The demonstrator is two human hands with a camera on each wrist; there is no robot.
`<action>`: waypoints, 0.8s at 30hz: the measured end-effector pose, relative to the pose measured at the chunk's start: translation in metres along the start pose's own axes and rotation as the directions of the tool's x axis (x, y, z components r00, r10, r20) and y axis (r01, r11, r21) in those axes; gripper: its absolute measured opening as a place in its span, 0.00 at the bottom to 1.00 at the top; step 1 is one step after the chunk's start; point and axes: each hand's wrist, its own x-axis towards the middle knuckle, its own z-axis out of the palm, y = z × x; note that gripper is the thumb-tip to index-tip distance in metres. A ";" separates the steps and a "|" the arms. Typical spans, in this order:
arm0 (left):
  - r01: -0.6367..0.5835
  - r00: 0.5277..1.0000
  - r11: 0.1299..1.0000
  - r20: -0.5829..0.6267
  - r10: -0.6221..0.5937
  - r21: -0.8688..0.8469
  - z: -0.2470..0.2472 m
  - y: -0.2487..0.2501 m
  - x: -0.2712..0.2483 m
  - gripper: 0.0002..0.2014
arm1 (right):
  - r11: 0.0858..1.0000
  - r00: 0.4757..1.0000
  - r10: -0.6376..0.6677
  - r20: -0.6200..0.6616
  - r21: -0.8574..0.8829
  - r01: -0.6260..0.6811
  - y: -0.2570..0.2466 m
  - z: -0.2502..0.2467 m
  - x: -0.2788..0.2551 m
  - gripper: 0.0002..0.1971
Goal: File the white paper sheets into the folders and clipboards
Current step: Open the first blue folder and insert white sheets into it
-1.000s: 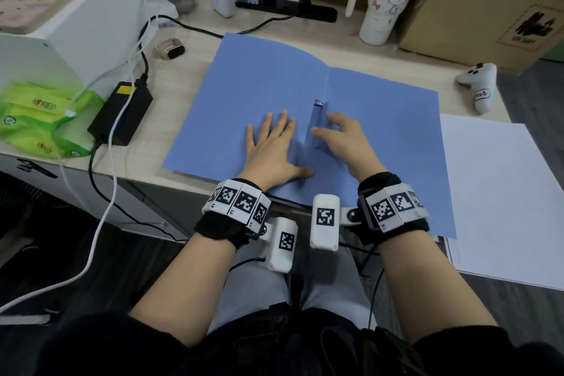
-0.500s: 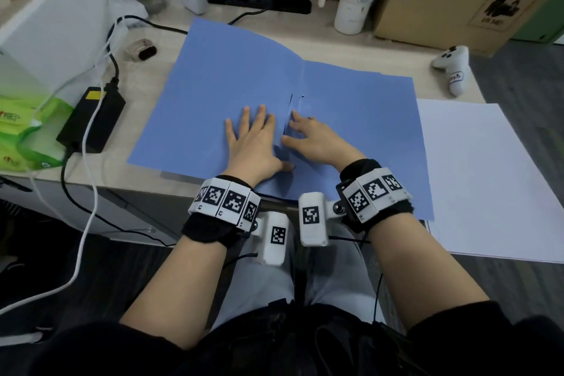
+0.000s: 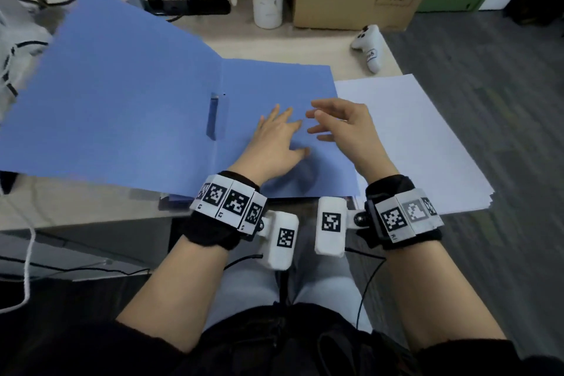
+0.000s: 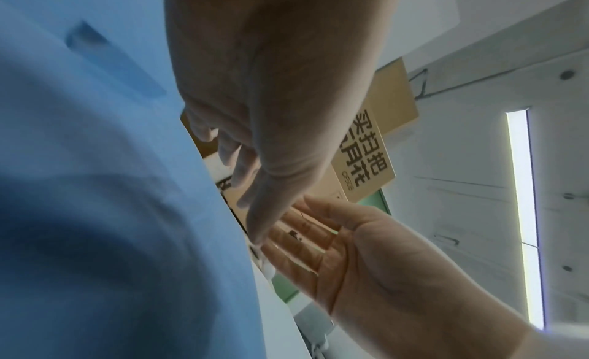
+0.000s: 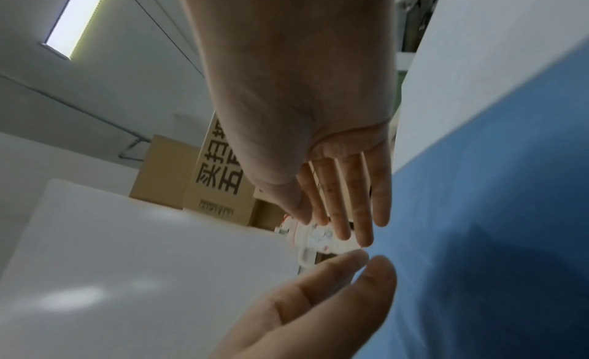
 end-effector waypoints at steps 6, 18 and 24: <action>-0.121 0.985 0.984 0.105 0.135 -0.128 0.039 0.056 0.025 0.25 | 0.979 0.923 -0.049 -0.383 -0.201 -0.032 0.033 -0.064 -0.005 0.11; -0.163 0.976 0.971 0.115 0.184 -0.173 0.090 0.112 0.068 0.21 | 0.571 0.834 0.191 -0.518 -0.633 -0.523 0.085 -0.162 -0.012 0.34; -0.089 0.986 0.974 0.117 0.115 -0.207 0.102 0.109 0.077 0.18 | 0.704 0.842 0.181 -0.508 -0.531 -0.471 0.089 -0.165 -0.015 0.23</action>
